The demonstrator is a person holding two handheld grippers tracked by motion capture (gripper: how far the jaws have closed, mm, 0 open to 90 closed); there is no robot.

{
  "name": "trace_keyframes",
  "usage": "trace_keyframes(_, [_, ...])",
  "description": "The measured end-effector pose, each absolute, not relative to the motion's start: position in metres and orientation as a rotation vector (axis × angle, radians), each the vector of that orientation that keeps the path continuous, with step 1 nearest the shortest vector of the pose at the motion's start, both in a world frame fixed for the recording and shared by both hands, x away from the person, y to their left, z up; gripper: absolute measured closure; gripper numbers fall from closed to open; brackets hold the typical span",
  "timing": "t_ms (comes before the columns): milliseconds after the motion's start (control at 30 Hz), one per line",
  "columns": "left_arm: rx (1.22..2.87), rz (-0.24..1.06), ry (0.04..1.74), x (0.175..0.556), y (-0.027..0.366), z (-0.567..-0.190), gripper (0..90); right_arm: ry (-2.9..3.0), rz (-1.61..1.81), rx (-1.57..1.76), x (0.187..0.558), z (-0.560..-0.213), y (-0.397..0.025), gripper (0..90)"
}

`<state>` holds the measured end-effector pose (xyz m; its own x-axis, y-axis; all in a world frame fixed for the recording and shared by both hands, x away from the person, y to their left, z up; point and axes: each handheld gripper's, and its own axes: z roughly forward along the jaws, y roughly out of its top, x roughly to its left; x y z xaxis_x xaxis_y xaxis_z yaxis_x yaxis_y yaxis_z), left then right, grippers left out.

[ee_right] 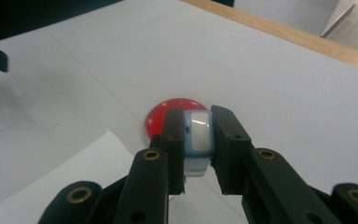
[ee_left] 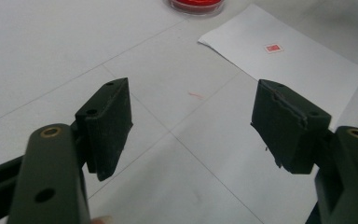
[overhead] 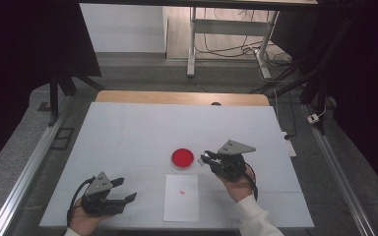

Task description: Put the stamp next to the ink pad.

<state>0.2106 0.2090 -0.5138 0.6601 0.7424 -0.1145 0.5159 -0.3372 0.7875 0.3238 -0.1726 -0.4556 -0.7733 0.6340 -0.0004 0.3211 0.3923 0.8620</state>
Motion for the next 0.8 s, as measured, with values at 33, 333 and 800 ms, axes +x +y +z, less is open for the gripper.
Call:
trace_keyframes(33, [2.020,0.334,0.977,0.211,0.209,-0.514,28.3,2.333,1.313,0.835,0.327,-0.455,-0.172,75.4])
trace_keyframes(333, [2.024,0.328,0.984,0.212,0.209,-0.515,27.9,2.374,1.183,0.829,0.359,-0.460,-0.161,75.3])
trace_keyframes(800, [2.019,0.328,1.005,0.213,0.213,-0.515,27.4,2.420,1.051,0.862,0.391,-0.485,-0.150,75.3])
